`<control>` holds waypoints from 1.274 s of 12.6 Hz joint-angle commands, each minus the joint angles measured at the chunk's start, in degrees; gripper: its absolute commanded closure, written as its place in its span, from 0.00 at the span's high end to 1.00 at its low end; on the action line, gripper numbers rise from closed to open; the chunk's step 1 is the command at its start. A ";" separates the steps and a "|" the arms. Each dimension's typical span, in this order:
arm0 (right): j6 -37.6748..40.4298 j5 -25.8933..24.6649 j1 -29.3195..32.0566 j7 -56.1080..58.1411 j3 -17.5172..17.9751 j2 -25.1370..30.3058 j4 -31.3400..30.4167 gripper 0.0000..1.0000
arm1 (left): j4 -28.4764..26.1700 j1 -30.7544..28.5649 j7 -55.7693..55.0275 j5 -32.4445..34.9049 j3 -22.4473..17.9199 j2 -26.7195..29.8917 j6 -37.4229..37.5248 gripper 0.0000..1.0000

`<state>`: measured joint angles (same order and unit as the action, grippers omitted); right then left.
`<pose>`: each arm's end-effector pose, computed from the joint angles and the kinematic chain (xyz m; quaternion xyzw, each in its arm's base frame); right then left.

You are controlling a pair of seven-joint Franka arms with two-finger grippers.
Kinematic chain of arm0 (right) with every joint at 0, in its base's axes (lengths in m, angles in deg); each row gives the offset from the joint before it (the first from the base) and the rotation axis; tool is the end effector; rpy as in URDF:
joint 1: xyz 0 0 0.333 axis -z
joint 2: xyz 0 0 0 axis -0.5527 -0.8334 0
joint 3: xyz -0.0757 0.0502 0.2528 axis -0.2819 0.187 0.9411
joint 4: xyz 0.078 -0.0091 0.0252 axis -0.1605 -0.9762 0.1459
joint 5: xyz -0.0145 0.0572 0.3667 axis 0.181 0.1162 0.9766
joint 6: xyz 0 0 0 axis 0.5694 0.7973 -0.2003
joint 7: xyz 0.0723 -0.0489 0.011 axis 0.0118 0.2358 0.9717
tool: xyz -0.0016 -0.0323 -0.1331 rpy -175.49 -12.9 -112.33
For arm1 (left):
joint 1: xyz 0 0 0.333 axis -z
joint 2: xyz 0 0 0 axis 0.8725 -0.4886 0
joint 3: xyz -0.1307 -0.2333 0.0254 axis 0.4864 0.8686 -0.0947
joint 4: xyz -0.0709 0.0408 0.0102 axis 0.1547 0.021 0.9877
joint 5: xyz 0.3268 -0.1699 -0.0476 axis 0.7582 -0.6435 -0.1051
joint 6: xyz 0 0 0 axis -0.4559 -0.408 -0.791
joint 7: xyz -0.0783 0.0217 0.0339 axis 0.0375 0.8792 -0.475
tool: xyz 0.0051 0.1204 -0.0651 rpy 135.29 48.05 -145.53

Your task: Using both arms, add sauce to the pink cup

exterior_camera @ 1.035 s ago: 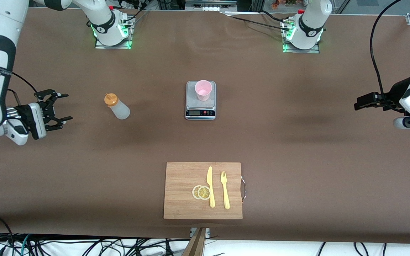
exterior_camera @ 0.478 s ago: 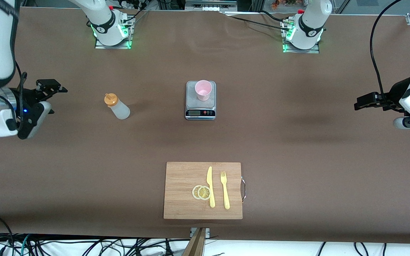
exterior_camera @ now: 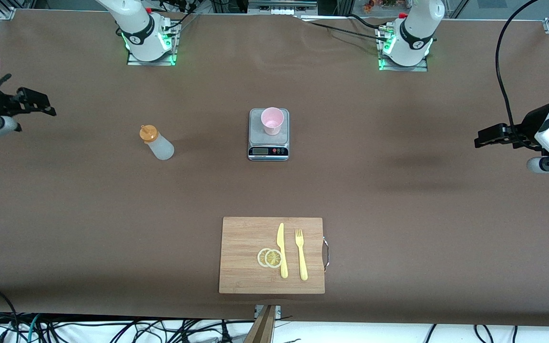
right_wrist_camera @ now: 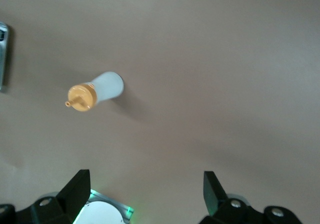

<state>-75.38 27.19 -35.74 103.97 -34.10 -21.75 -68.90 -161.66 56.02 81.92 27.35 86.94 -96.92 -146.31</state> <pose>0.5198 -0.0543 0.4789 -0.9797 -0.1771 0.0874 0.0344 0.5711 0.0014 0.4839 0.9961 0.0209 -0.0777 0.0356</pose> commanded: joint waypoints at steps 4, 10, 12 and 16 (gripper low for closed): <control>2.72 -1.91 2.01 -17.79 4.68 3.48 -2.20 1.00 | 1.89 -0.28 1.23 1.35 0.29 -0.74 1.11 1.00; -4.67 -1.99 1.84 -17.97 4.42 2.51 -0.19 1.00 | 1.89 -0.19 1.23 1.35 0.29 -0.74 1.20 1.00; -4.06 -2.17 1.84 -18.32 4.51 2.42 2.45 1.00 | 1.89 -0.28 1.23 1.35 0.29 -0.74 1.20 1.00; -2.38 -0.15 1.84 -27.55 4.33 2.69 2.28 1.00 | 1.89 -0.19 1.23 1.35 0.29 -0.74 1.11 1.00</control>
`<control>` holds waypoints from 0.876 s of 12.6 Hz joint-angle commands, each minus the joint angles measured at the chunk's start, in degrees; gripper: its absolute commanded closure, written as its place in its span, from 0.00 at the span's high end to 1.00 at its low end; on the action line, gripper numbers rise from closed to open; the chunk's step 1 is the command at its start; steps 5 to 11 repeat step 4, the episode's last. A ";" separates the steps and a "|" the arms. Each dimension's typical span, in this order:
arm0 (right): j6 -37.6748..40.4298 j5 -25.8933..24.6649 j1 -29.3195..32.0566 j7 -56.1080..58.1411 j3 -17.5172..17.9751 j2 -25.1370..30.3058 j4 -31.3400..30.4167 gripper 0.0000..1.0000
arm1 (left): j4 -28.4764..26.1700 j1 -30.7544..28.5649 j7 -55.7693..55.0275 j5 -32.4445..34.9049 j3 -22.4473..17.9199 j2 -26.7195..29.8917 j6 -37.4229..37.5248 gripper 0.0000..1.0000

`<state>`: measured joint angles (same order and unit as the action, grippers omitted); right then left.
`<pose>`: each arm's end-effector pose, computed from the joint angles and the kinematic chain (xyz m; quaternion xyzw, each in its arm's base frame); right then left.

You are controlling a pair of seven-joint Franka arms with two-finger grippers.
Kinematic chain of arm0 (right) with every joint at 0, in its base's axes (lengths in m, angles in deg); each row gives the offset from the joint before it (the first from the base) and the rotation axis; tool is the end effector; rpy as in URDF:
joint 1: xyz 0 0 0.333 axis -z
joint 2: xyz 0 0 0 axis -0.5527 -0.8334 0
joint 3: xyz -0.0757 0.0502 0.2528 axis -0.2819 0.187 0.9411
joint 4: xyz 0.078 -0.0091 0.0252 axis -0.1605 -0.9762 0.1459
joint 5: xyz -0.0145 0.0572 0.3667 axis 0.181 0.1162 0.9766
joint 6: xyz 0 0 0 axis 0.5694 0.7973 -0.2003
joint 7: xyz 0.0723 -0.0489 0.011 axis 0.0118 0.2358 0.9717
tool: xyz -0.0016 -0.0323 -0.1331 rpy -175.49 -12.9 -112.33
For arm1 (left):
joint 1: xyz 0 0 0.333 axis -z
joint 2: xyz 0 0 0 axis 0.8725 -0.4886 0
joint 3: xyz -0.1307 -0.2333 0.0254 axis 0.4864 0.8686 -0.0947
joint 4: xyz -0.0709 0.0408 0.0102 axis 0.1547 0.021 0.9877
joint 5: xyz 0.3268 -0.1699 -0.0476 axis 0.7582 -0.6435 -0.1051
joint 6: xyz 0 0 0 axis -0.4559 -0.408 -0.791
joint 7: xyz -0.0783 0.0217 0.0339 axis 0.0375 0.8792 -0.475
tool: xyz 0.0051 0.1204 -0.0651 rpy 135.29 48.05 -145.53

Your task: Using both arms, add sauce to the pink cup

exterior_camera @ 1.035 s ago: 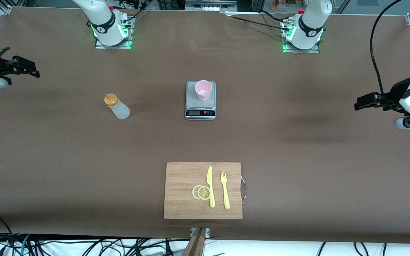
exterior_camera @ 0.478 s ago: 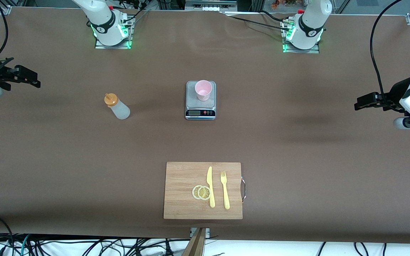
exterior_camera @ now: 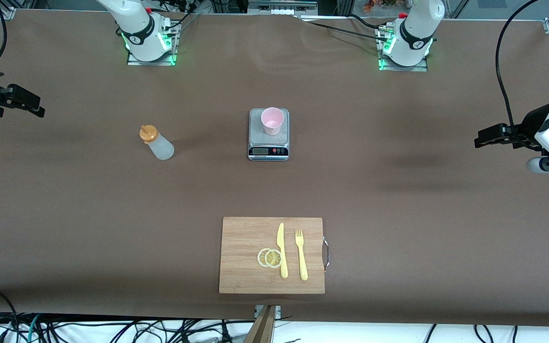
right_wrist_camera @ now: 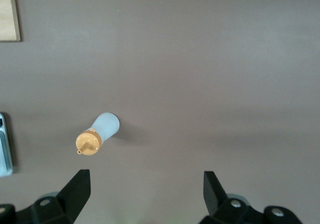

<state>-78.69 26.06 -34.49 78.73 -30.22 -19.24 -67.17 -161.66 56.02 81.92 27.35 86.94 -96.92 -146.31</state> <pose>0.5259 -0.0344 0.5190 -0.9994 0.0178 0.0280 0.0023 0.5711 0.0014 0.4839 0.9961 0.0209 -0.0777 0.0356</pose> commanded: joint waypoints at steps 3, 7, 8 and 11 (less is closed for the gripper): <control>0.94 0.89 0.58 -2.22 0.45 0.08 0.55 1.00 | 1.89 -0.28 1.23 1.35 0.29 -0.74 1.19 1.00; 1.11 0.89 0.58 -2.14 0.45 0.08 0.55 1.00 | 1.89 -0.28 1.23 1.35 0.29 -0.74 1.20 1.00; 1.11 0.89 0.58 -2.14 0.45 0.08 0.55 1.00 | 1.89 -0.28 1.23 1.35 0.29 -0.74 1.20 1.00; 1.11 0.89 0.58 -2.14 0.45 0.08 0.55 1.00 | 1.89 -0.28 1.23 1.35 0.29 -0.74 1.20 1.00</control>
